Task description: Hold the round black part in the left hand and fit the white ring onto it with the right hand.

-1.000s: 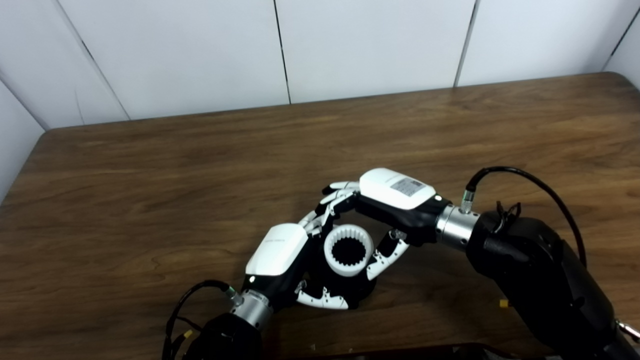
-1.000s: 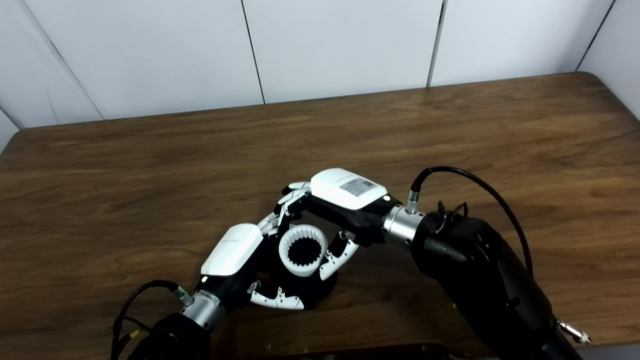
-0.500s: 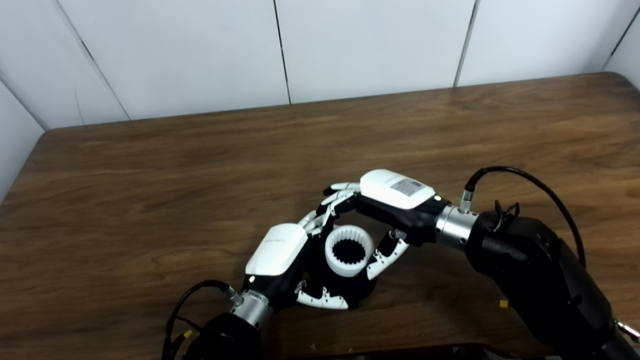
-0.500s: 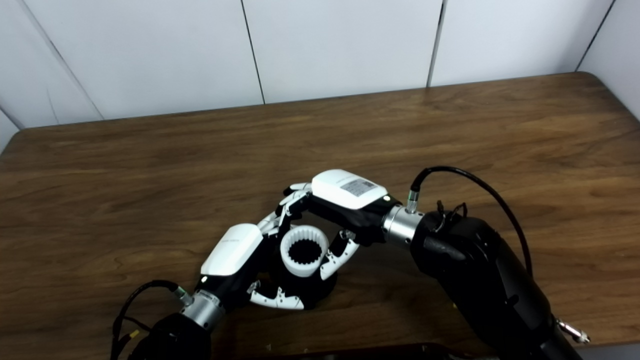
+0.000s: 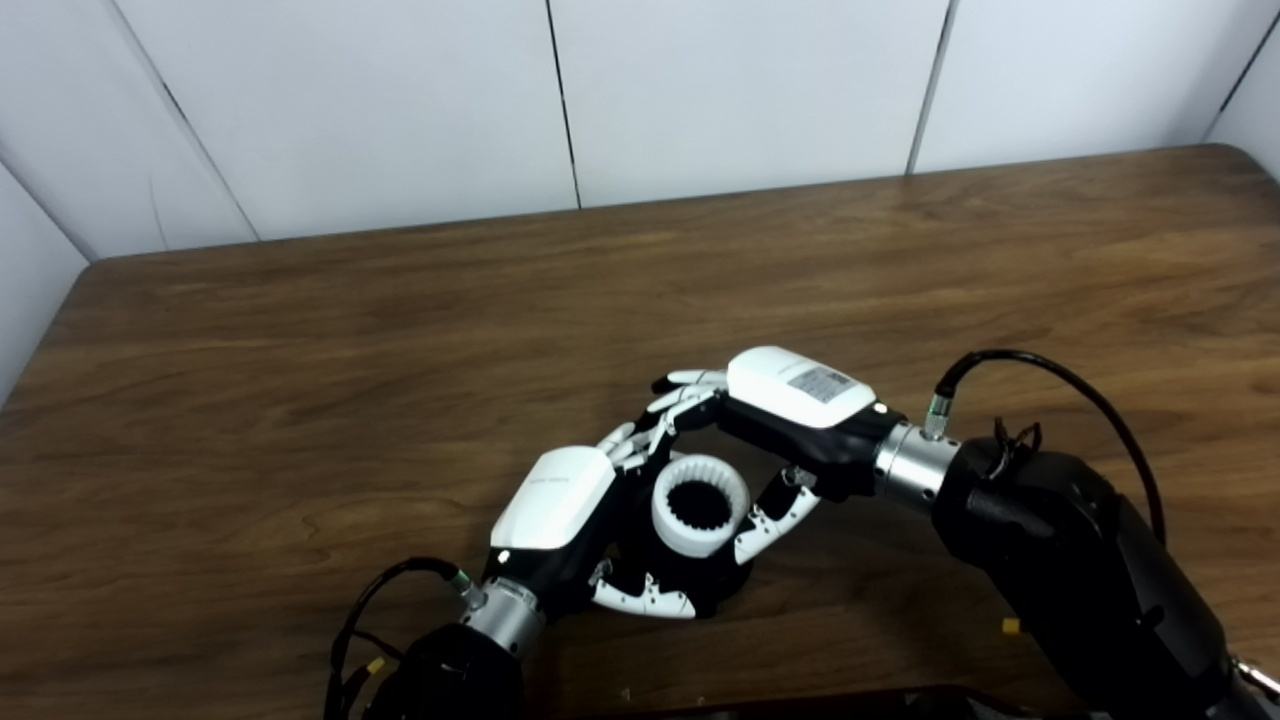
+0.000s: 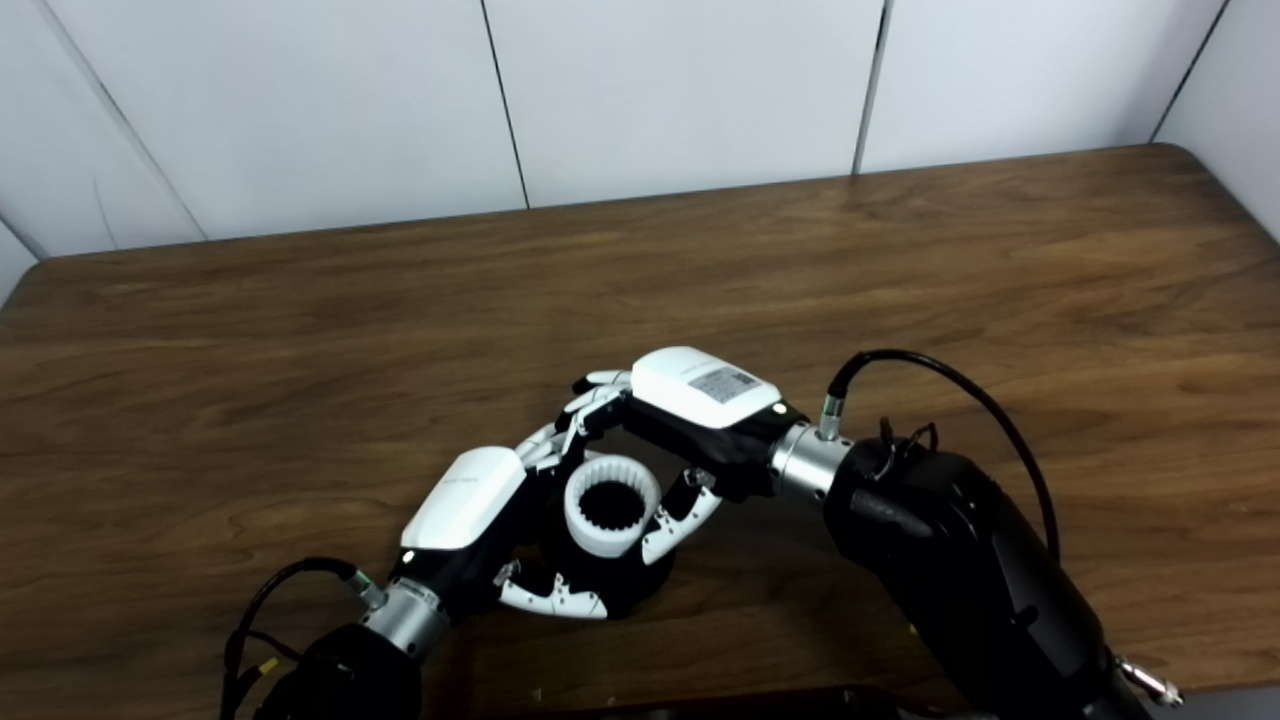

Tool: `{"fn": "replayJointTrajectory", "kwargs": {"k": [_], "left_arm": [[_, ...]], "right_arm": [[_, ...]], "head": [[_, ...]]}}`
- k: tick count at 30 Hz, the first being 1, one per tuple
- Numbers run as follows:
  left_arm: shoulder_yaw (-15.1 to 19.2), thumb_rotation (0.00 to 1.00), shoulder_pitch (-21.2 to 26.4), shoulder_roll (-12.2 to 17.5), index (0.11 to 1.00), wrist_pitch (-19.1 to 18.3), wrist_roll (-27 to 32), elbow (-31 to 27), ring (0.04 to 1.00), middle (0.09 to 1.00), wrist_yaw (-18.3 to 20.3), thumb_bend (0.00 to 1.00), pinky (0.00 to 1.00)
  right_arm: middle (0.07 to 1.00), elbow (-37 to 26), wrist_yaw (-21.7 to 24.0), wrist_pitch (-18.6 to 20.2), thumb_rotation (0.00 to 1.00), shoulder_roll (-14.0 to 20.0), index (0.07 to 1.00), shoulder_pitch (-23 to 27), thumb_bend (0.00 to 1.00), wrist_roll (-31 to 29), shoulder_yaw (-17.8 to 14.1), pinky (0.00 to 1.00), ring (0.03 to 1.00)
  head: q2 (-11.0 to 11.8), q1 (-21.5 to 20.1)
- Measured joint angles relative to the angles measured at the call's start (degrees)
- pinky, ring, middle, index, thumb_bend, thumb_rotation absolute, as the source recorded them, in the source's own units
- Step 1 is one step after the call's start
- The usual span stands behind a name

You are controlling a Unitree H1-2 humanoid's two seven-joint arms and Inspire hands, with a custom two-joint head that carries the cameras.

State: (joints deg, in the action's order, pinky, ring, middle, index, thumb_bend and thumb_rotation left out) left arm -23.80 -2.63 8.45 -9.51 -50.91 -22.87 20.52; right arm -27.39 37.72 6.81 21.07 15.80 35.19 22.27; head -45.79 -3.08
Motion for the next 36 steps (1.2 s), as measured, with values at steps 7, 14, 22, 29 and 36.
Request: {"fn": "replayJointTrajectory", "kwargs": {"k": [7,14,22,29,36], "left_arm": [[0.0,0.31,0.1,0.1,0.733,0.0,0.0,0.0,0.959,0.922,0.0,0.87,0.78],[0.0,0.30,0.1,0.4,0.735,0.0,0.0,-0.2,0.961,0.922,0.2,0.87,0.78],[0.0,0.31,0.2,0.3,0.734,-0.3,0.1,-0.3,0.963,0.923,0.5,0.86,0.80],[-0.1,0.31,0.2,0.3,0.735,-0.3,0.1,-0.3,0.962,0.922,0.5,0.86,0.79],[-0.1,0.31,0.2,0.2,0.733,-0.8,0.1,-0.3,0.962,0.919,0.5,0.86,0.80]], "right_arm": [[0.812,0.3,-0.9,-0.2,0.15,0.1,0.491,-0.7,0.52,0.5,0.4,0.86,0.914],[0.814,0.4,-0.8,-1.1,0.15,1.0,0.491,-0.7,0.52,1.9,1.4,0.88,0.918],[0.813,0.4,-0.8,-1.2,0.14,1.3,0.491,-0.3,0.53,2.2,2.0,0.88,0.922],[0.826,0.4,-0.7,-1.2,0.24,1.5,0.628,-0.2,0.78,2.2,2.2,0.86,0.915],[0.917,0.8,1.5,-1.2,0.49,3.2,0.886,-0.1,1.00,2.4,3.1,0.87,0.954]], "head": [[-0.6,-0.3],[-0.9,-0.9],[-0.9,-0.7],[-0.9,-0.5],[-0.4,-0.4]]}}
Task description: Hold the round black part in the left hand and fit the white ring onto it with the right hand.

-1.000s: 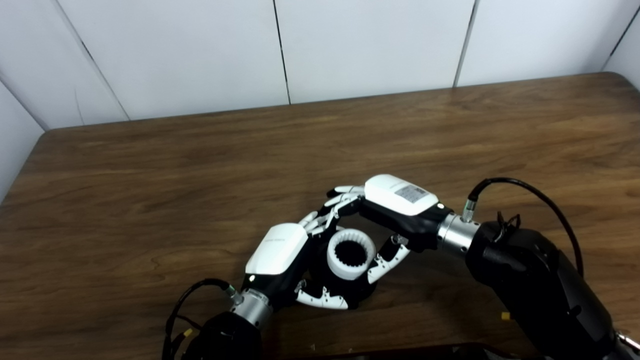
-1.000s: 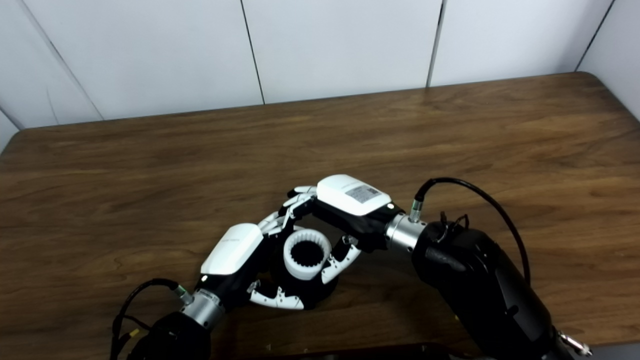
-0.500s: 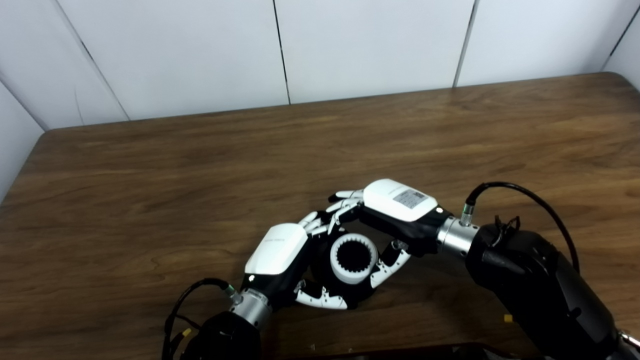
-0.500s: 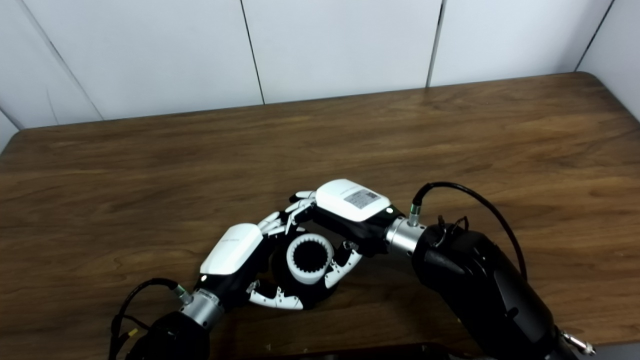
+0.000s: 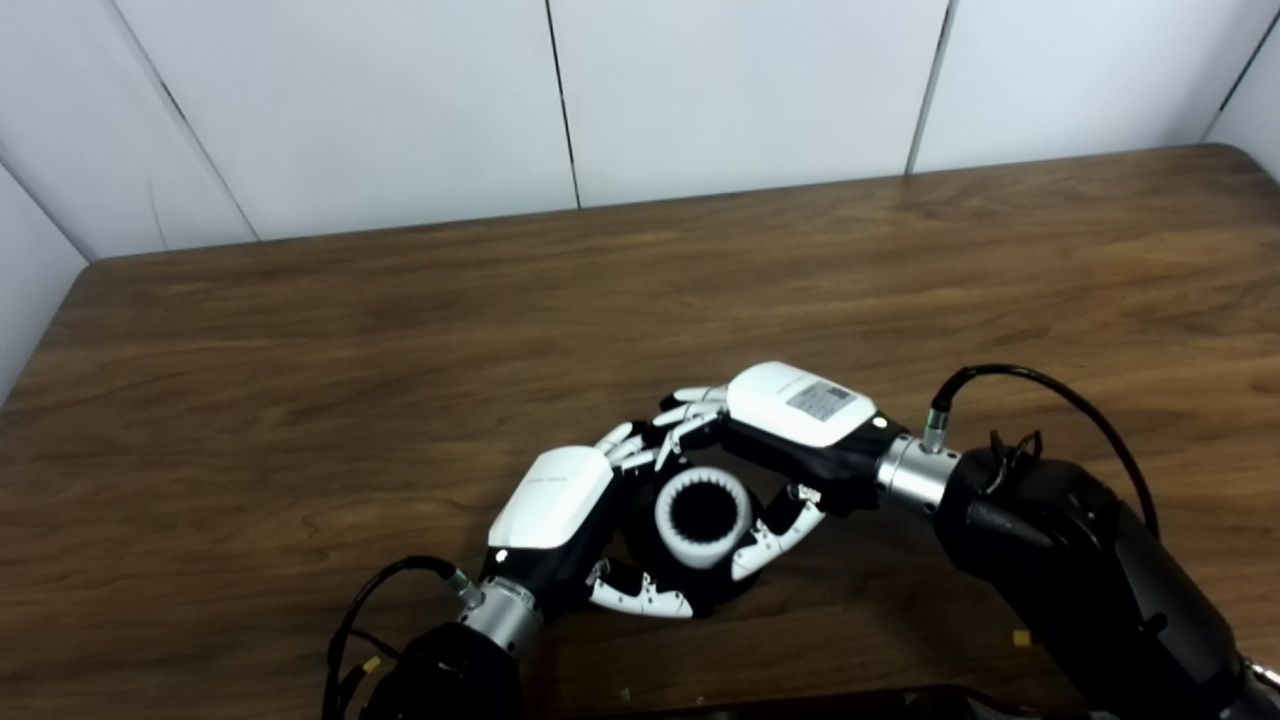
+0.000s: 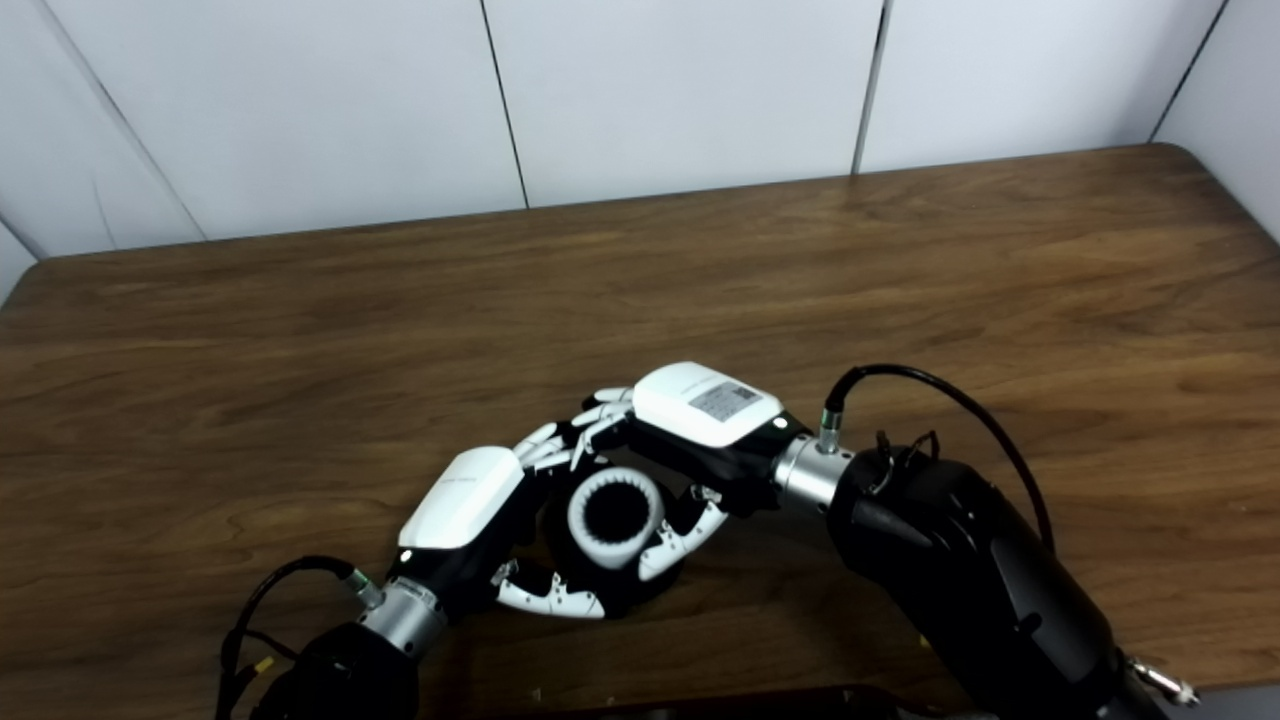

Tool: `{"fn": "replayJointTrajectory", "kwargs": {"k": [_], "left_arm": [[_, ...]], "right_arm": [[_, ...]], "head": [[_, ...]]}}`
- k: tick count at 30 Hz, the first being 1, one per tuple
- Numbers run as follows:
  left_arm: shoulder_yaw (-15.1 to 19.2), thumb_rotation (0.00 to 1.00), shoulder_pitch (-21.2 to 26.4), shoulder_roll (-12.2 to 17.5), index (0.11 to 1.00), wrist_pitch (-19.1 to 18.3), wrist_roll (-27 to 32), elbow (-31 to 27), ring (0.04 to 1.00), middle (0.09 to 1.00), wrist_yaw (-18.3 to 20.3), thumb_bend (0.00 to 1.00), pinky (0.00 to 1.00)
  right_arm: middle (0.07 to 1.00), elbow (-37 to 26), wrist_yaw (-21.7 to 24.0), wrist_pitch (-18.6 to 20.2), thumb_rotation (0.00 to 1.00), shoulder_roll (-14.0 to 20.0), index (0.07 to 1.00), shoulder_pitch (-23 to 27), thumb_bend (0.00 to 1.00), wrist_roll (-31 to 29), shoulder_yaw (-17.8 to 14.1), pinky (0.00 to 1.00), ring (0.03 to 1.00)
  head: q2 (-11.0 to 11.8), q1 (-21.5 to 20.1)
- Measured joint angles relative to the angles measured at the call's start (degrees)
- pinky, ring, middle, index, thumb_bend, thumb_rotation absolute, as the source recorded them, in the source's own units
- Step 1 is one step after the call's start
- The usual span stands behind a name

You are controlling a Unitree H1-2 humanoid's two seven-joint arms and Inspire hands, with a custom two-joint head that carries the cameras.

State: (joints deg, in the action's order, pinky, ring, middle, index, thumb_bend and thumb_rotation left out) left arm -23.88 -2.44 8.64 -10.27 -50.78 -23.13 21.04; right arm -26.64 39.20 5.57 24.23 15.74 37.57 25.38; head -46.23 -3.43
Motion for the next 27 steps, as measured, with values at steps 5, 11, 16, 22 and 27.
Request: {"fn": "replayJointTrajectory", "kwargs": {"k": [5,11,16,22,27], "left_arm": [[-0.1,0.31,0.1,0.0,0.733,0.0,-0.2,0.0,0.958,0.917,0.0,0.87,0.80],[-0.1,0.33,0.3,0.1,0.736,0.1,-0.2,0.0,0.955,0.915,0.0,0.87,0.80],[-0.1,0.33,0.5,0.2,0.739,0.1,-0.2,0.0,0.961,0.919,0.0,0.88,0.80],[0.0,0.34,0.6,0.2,0.752,0.0,0.1,0.1,0.971,0.929,0.2,0.88,0.81],[0.1,0.36,0.7,0.3,0.754,0.0,0.2,0.1,0.956,0.921,0.3,0.89,0.79]], "right_arm": [[0.965,0.5,1.1,0.5,0.52,0.2,0.942,0.3,1.00,-0.7,-0.4,0.89,0.979],[0.981,1.1,1.3,1.3,0.52,0.1,0.967,0.4,1.00,-2.0,-1.0,0.90,0.995],[0.989,1.3,2.0,2.8,0.51,0.1,0.975,0.7,1.00,-3.6,-1.5,0.92,1.000],[0.992,1.9,2.6,4.2,0.53,0.0,0.981,0.8,1.00,-6.2,-2.4,0.92,1.000],[0.994,2.8,2.6,4.8,0.55,0.0,0.978,0.8,1.00,-8.3,-3.1,0.92,1.000]], "head": [[0.1,0.1],[0.6,0.7],[1.1,1.1],[1.3,1.2],[1.8,1.8]]}}
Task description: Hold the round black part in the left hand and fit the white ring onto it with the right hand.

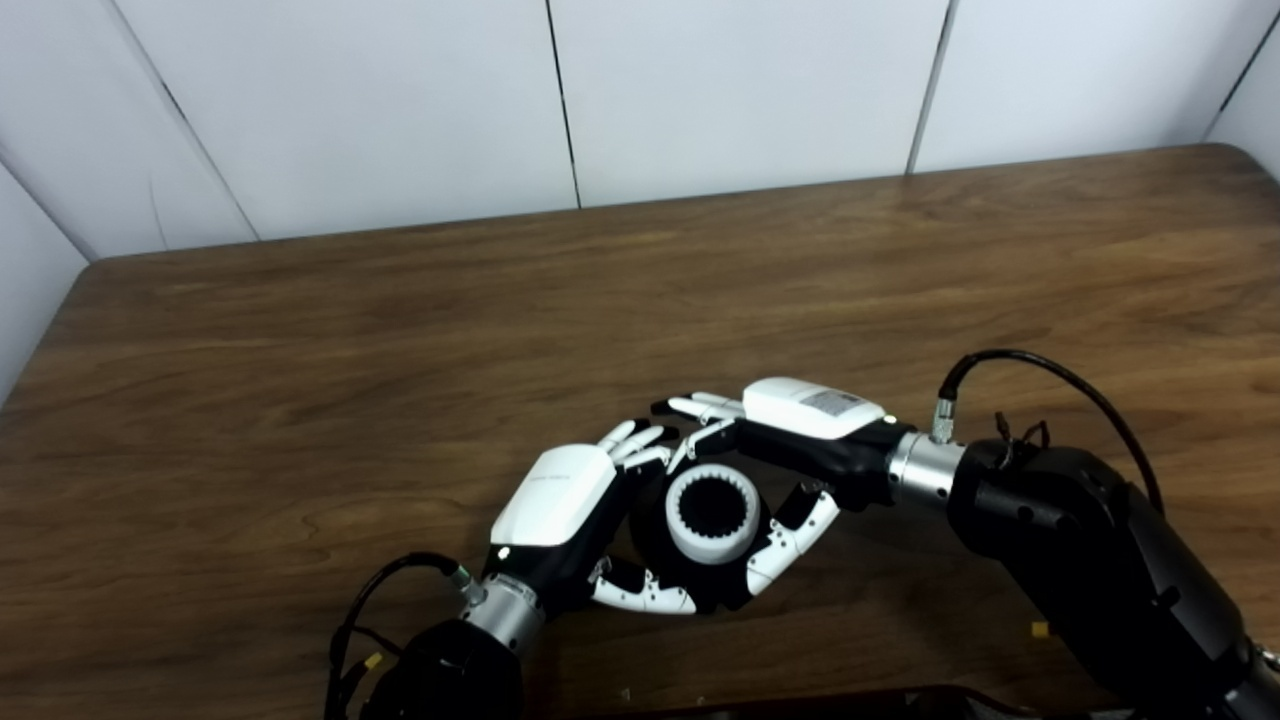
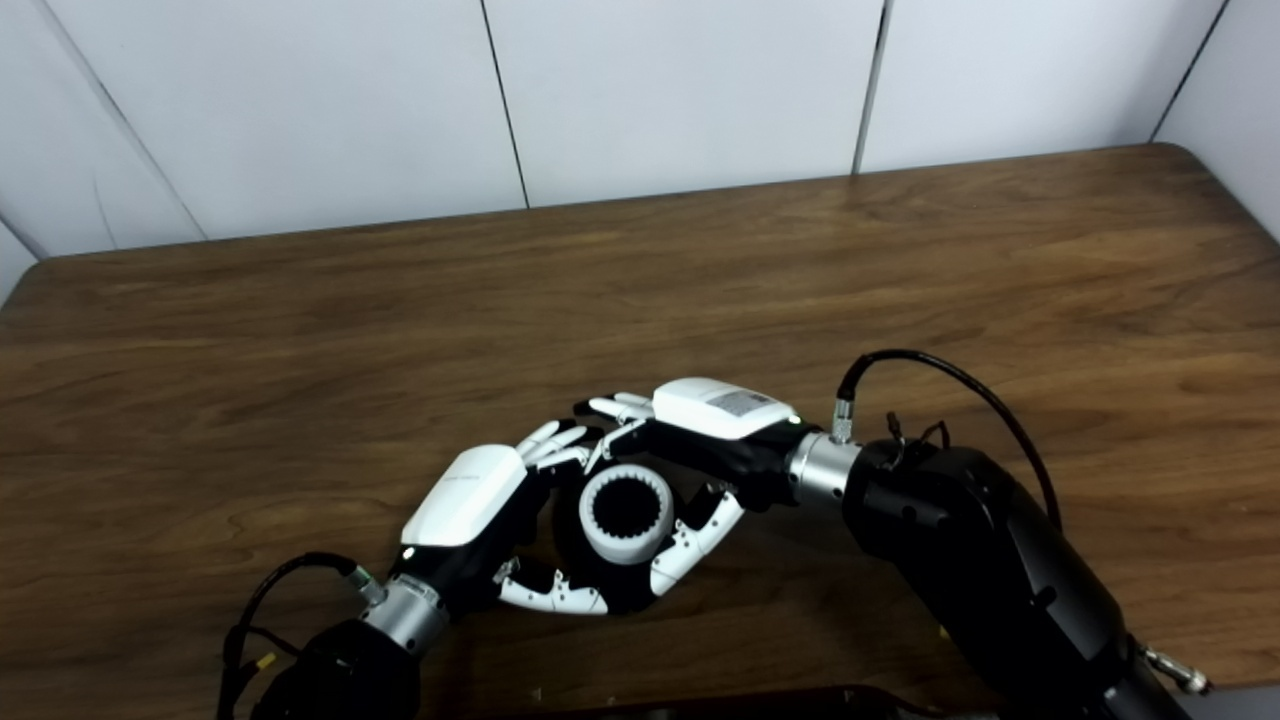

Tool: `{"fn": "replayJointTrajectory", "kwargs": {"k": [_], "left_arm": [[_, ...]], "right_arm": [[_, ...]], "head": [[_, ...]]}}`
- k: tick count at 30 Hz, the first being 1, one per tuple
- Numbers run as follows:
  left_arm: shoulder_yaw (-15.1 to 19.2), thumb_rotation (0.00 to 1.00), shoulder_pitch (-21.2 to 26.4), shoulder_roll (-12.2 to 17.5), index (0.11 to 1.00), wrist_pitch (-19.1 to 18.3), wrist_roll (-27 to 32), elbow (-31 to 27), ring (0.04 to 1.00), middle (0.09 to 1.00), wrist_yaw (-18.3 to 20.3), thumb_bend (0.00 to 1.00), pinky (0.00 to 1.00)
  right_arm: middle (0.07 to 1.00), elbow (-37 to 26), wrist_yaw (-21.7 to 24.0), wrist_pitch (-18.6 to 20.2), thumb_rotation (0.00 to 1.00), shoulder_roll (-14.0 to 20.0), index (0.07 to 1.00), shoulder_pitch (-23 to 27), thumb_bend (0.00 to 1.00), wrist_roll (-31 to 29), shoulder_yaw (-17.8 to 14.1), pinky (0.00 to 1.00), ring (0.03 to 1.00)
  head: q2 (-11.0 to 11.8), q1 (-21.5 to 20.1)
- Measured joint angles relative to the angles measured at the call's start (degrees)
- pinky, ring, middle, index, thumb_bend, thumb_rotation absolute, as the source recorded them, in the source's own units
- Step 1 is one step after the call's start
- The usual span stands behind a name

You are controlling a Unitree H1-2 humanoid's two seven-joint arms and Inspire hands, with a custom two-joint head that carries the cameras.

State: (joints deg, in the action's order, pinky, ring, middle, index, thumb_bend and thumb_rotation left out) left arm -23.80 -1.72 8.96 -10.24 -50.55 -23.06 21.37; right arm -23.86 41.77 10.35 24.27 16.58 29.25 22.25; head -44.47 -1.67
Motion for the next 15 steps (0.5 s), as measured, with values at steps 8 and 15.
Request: {"fn": "replayJointTrajectory", "kwargs": {"k": [8,15], "left_arm": [[-0.1,0.38,0.0,0.7,0.753,0.8,0.0,0.0,0.934,0.901,-0.2,0.90,0.80],[2.0,0.40,-0.3,0.6,0.789,1.1,1.8,-0.1,0.898,0.891,-0.2,0.91,0.77]], "right_arm": [[0.988,0.4,0.0,0.9,0.56,0.0,0.952,0.0,1.00,-1.0,-0.9,0.91,1.000],[0.970,0.5,-1.4,3.0,0.52,-1.1,0.931,0.0,1.00,-2.5,-3.5,0.88,0.980]], "head": [[1.8,2.1],[2.6,2.9]]}}
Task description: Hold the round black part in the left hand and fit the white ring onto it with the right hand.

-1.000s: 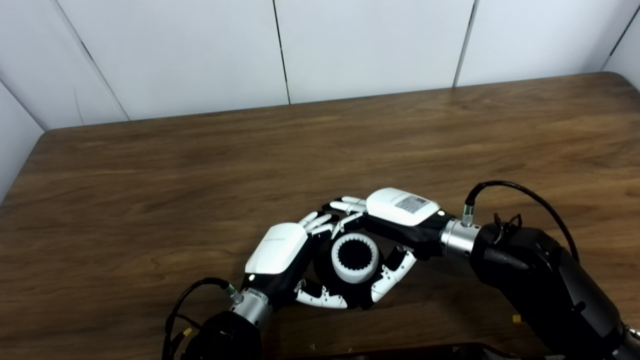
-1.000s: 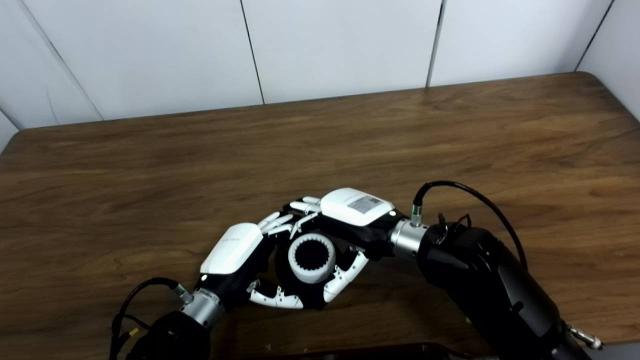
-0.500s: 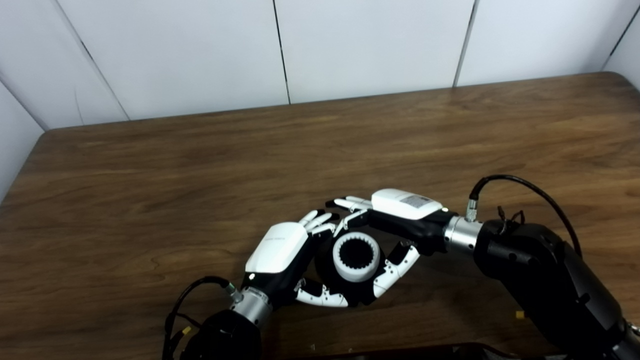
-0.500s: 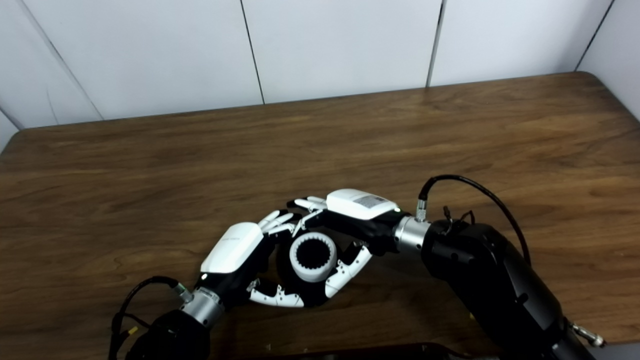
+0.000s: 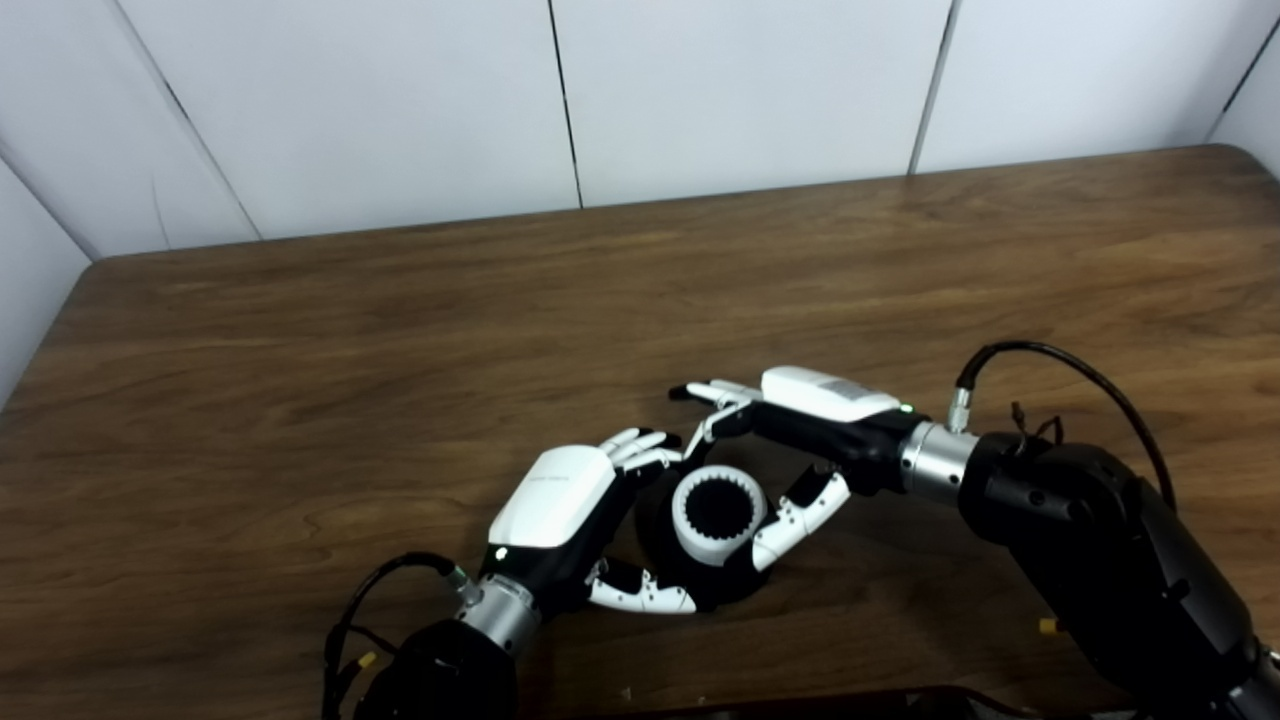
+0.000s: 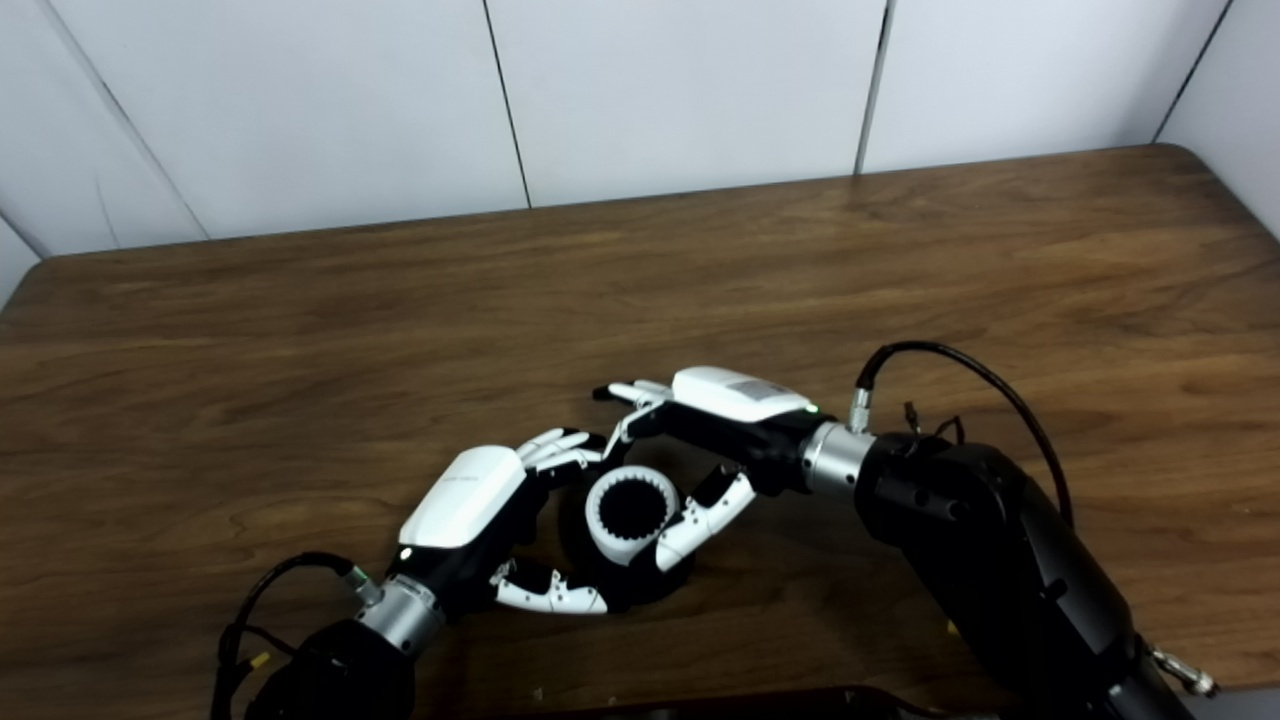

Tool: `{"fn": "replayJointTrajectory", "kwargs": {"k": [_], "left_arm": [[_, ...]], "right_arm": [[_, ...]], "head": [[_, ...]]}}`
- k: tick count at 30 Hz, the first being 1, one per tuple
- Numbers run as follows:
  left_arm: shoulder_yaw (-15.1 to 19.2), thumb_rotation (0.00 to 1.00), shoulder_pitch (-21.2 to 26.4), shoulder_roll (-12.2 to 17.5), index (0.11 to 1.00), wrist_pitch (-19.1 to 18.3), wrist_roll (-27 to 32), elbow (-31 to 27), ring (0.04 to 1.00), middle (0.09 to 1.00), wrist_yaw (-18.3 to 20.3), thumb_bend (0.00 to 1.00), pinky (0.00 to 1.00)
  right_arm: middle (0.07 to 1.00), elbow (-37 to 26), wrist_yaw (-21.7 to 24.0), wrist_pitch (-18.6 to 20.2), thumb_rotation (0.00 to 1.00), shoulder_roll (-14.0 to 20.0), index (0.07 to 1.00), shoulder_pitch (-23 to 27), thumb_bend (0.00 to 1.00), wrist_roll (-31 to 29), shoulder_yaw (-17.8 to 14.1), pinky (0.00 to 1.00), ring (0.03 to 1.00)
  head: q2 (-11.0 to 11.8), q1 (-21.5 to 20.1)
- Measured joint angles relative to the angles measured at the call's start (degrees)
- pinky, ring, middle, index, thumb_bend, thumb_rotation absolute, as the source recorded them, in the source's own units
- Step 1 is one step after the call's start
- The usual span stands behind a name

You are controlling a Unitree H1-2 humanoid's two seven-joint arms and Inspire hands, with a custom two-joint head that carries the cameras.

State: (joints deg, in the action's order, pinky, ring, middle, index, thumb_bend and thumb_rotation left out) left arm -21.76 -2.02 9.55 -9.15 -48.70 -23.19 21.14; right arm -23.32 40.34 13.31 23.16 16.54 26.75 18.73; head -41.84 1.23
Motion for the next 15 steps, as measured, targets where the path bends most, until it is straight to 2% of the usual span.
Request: {"fn": "replayJointTrajectory", "kwargs": {"k": [4,7,11,15], "left_arm": [[2.3,0.47,-0.6,-0.4,0.835,0.0,1.8,0.0,0.867,0.874,-0.4,0.87,0.75],[5.3,0.48,-0.8,-0.3,0.848,-0.5,4.8,0.0,0.863,0.872,-0.5,0.86,0.76],[7.0,0.51,-0.8,-0.2,0.860,-1.8,6.5,-0.6,0.859,0.872,-0.4,0.86,0.75],[8.9,0.52,-0.8,-0.1,0.856,-4.1,7.4,-1.9,0.852,0.871,-0.1,0.85,0.74]], "right_arm": [[0.961,0.2,-0.8,2.0,0.53,-1.7,0.922,0.0,1.00,-2.8,-1.9,0.85,0.950],[0.954,2.0,-2.4,2.6,0.55,-3.2,0.918,-0.2,1.00,-5.9,-4.3,0.83,0.935],[0.944,2.8,-3.8,2.6,0.58,-3.3,0.911,-0.7,1.00,-7.6,-5.3,0.82,0.920],[0.943,3.7,-5.3,3.6,0.57,-3.4,0.902,-1.4,1.00,-9.8,-7.0,0.83,0.926]], "head": [[-0.1,0.0],[-0.2,0.0],[-0.2,-0.2],[-0.3,0.0]]}}
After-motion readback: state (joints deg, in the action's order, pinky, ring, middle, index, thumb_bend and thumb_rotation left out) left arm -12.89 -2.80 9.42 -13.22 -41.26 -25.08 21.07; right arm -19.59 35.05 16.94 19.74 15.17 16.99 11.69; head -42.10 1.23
